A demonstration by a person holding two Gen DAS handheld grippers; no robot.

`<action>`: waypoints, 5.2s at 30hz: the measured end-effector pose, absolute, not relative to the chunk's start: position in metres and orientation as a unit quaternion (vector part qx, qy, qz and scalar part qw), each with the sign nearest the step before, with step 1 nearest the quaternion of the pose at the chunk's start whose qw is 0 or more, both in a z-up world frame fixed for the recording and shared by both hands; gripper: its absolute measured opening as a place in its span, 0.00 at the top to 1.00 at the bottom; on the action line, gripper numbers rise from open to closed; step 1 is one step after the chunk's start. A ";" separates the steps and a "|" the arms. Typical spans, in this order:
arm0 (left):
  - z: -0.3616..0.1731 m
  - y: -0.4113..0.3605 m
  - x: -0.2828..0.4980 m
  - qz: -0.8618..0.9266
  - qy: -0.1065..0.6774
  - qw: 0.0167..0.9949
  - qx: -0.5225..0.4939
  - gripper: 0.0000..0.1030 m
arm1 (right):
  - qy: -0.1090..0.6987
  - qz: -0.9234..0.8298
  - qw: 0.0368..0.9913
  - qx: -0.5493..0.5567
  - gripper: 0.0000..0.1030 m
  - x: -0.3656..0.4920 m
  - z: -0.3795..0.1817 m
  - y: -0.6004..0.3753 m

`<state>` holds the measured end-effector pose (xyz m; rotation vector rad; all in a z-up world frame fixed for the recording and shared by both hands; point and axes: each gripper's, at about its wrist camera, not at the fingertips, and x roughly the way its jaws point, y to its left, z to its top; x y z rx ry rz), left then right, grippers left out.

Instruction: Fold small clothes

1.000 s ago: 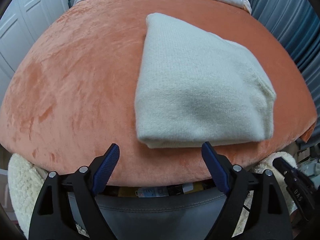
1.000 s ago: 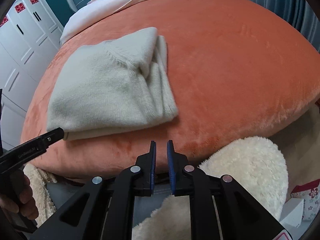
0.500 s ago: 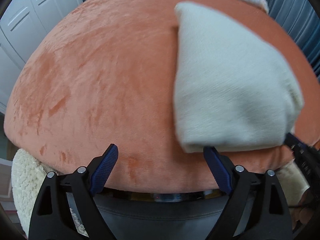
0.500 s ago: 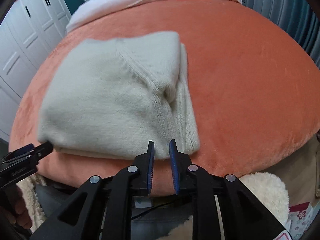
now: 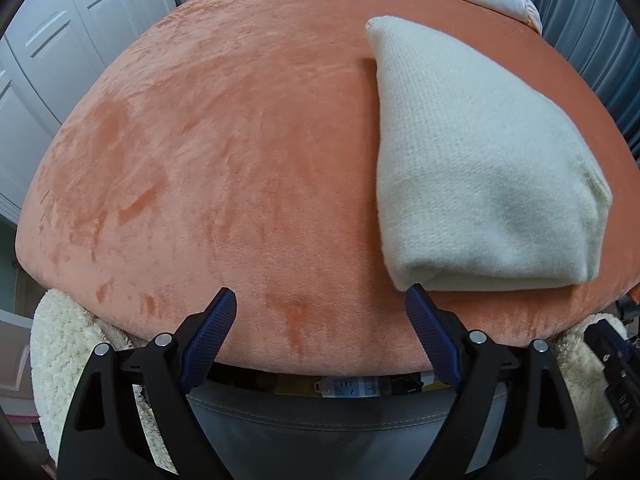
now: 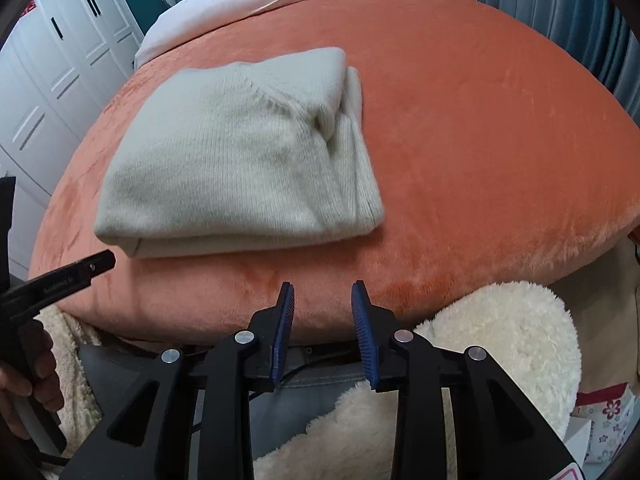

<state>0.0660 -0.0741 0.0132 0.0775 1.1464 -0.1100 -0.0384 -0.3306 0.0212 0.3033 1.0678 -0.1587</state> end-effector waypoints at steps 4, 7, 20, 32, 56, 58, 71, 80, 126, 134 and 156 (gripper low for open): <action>0.023 -0.080 0.065 -0.070 0.539 0.839 0.026 0.17 | 0.505 -0.075 0.848 0.142 0.55 -0.037 0.020 -0.327; 0.032 -0.084 0.064 -0.095 0.540 0.836 -0.003 0.14 | 0.510 -0.080 0.843 0.154 0.46 -0.037 0.015 -0.330; 0.039 -0.099 0.119 -0.131 0.562 0.806 -0.132 0.11 | 0.458 -0.055 0.851 0.253 0.27 -0.012 0.022 -0.366; 0.035 -0.156 0.136 -0.121 0.543 0.831 -0.021 0.05 | 0.464 -0.029 0.830 0.309 0.20 0.035 -0.015 -0.380; 0.018 -0.166 0.167 -0.136 0.550 0.823 -0.040 0.04 | 0.411 0.050 0.839 0.353 0.16 0.099 -0.035 -0.389; 0.025 -0.167 0.168 -0.145 0.561 0.814 -0.037 0.11 | 0.414 0.048 0.833 0.363 0.24 0.108 -0.032 -0.391; 0.033 -0.147 0.102 -0.211 0.630 0.746 -0.038 0.28 | 0.476 0.059 0.783 0.396 0.57 0.049 0.002 -0.400; 0.013 -0.161 0.116 -0.196 0.633 0.748 -0.043 0.12 | 0.501 0.023 0.763 0.409 0.38 0.049 -0.023 -0.391; 0.056 0.013 0.095 -0.093 0.495 0.864 -0.013 0.16 | 0.401 0.027 0.906 0.131 0.43 0.067 0.079 -0.254; 0.002 0.015 0.124 -0.047 0.517 0.854 0.042 0.20 | 0.449 0.025 0.878 0.162 0.57 0.115 0.040 -0.260; 0.025 0.026 0.080 -0.027 0.475 0.880 -0.015 0.13 | 0.422 -0.004 0.905 0.057 0.63 0.053 0.040 -0.210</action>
